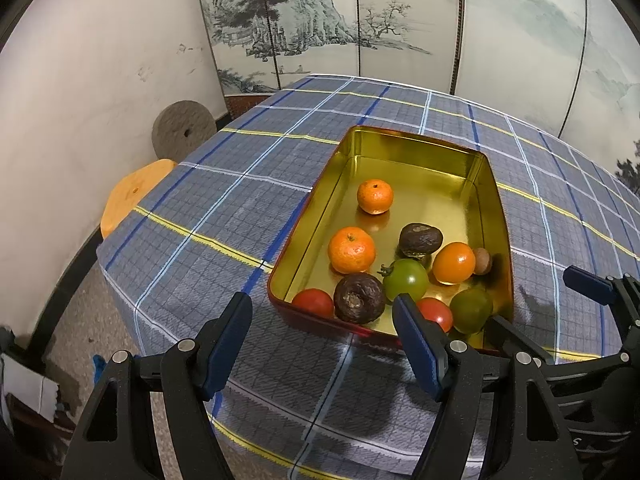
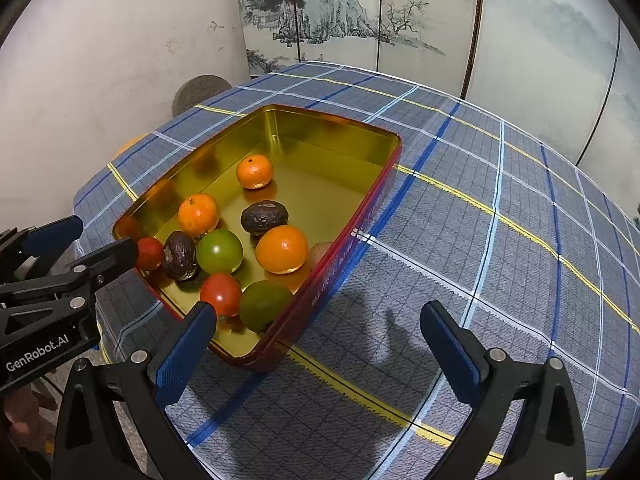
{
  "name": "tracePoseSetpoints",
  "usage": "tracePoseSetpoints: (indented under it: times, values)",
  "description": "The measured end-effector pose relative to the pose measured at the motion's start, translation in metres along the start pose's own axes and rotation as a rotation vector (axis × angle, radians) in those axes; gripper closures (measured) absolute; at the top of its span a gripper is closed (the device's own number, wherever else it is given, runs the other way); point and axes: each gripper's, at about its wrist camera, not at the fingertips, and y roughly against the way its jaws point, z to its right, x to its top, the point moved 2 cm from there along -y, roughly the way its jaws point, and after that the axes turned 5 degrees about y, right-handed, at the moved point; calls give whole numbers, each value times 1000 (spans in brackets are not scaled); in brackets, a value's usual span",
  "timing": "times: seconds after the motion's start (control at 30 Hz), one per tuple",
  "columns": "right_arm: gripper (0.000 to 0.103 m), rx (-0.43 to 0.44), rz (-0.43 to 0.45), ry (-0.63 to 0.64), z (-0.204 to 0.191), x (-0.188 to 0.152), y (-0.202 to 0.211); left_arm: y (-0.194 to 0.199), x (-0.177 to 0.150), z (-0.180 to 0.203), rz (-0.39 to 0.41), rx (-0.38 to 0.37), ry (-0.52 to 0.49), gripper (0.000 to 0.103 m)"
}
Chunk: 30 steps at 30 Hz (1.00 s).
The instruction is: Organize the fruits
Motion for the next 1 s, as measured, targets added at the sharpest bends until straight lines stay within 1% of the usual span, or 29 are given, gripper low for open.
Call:
tracePoseSetpoints:
  times: [1.0]
  values:
    - [2,0,-9,4,1,-1,-2,3,5,7,6,-10,-15,30]
